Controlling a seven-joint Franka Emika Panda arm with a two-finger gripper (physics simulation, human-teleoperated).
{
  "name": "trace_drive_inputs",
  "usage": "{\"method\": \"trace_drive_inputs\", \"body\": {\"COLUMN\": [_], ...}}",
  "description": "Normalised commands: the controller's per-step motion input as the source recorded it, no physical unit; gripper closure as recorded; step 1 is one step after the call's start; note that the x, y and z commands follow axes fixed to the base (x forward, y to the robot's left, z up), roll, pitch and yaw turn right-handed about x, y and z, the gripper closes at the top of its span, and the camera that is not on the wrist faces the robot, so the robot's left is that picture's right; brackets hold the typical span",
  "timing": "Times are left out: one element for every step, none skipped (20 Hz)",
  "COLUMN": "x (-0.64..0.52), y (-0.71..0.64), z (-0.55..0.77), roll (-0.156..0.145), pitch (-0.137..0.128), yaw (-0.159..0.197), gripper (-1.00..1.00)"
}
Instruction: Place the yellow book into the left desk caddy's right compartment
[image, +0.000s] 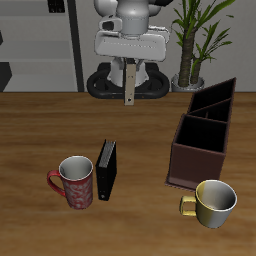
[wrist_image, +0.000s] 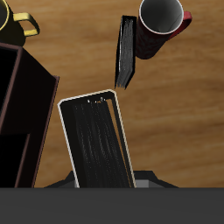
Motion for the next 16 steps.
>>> {"method": "trace_drive_inputs", "body": {"x": [0.07,0.14,0.17,0.15,0.22,0.14,0.20,0.34,0.00,0.42,-0.01,0.23,0.20,0.24,0.06,0.26], "y": [0.26,0.35,0.40,0.24,0.25,0.28,0.24,0.47,-0.03,0.82,-0.03,0.36,0.36,0.48,0.10,0.56], "z": [0.23,0.27,0.36,0.35,0.32,0.18,0.14,0.26,0.00,0.14,0.01,0.09,0.05,-0.02,0.05,0.27], "roll": [0.017,-0.002,0.078,-0.055,-0.005,0.006,0.032,-0.054,0.000,0.058,0.000,-0.033,-0.035,0.177,-0.018,-0.048], "pitch": [-0.018,0.008,0.047,-0.037,-0.019,0.006,-0.011,0.033,0.000,0.038,0.000,0.009,0.056,0.132,0.000,-0.116], "yaw": [0.009,0.015,-0.030,0.004,-0.013,0.002,0.027,-0.061,0.000,-0.017,0.000,0.007,-0.017,-0.025,0.013,0.106], "gripper": [1.00,1.00,1.00,1.00,1.00,1.00,1.00,1.00,1.00,1.00,1.00,1.00,1.00,1.00,1.00,1.00]}}
